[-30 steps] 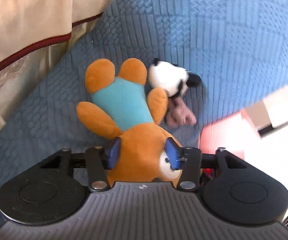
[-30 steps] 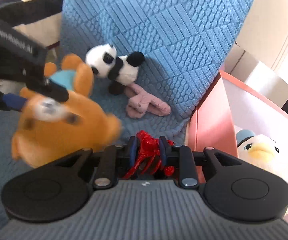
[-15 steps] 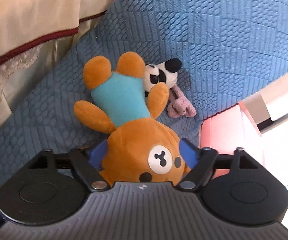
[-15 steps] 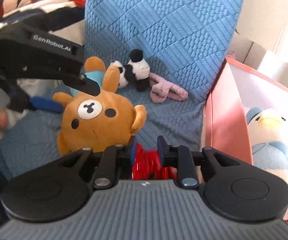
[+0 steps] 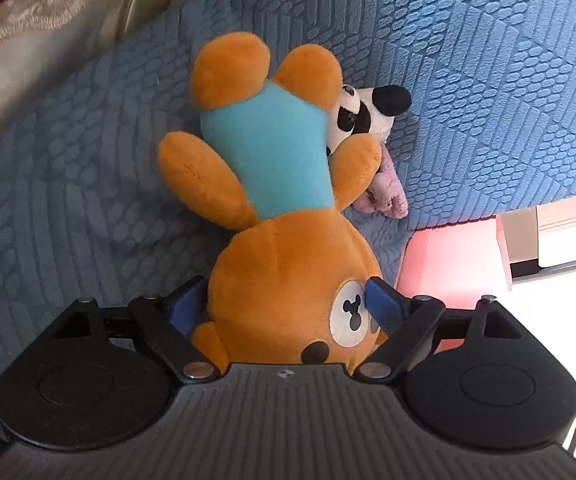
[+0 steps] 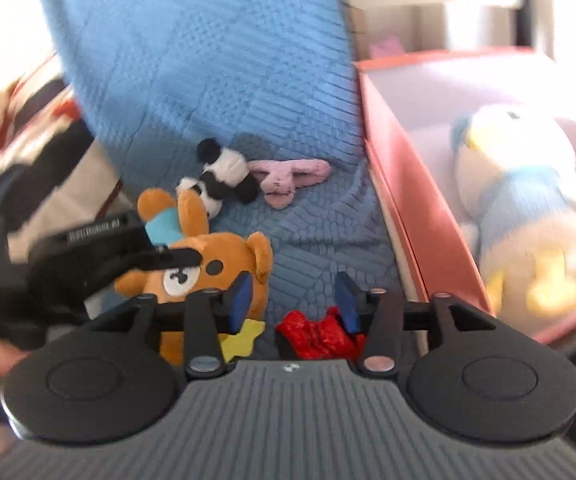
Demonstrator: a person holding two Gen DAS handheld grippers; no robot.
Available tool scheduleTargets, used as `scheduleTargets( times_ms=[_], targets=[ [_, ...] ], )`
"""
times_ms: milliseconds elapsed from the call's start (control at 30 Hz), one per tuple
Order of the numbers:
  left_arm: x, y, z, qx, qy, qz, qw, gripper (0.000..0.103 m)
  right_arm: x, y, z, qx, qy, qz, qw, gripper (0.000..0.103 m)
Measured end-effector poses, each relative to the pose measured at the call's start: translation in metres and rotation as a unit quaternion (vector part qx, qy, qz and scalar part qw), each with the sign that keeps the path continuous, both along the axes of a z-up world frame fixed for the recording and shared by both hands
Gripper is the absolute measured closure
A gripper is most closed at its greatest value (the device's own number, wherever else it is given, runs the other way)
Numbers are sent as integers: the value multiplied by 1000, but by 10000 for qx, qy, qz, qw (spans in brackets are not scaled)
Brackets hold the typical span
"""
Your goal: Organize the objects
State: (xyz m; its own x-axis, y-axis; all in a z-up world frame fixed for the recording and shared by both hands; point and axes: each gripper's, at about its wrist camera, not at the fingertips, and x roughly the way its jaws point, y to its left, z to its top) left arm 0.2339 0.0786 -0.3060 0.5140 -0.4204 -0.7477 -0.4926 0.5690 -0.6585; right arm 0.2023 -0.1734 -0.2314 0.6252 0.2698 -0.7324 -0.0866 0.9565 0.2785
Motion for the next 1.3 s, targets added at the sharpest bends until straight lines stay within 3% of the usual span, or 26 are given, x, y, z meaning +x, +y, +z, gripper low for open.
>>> scheduleTargets(
  times_ms=[100,300,667,900,1033,1133,1300],
  targets=[
    [2,1,-3,-89,84,15,9999,14,-5,-4,-1,291,230,-454,9983,54],
    [6,-5,1,197,120,-103,9997,12,-11,-11,-12,443,539,-1236,9899,43],
    [8,-2,-13,-293,287,12,9992,12,-5,-29,-52,1411,1312,-2290,9542,41],
    [9,-6,-9,-154,235,-75,9996,12,-2,-36,-70,1940,1535,-2583,9338,40],
    [6,-6,-15,-448,277,-58,9986,13,-1,-35,-72,2014,1549,-2514,9339,42],
    [4,-8,-10,-292,139,-82,9994,20,4,-33,-71,1930,1521,-2401,9391,43],
    [-2,-9,-2,-56,18,-124,9999,27,7,-30,-61,1428,1446,-1939,9597,49]
  ],
)
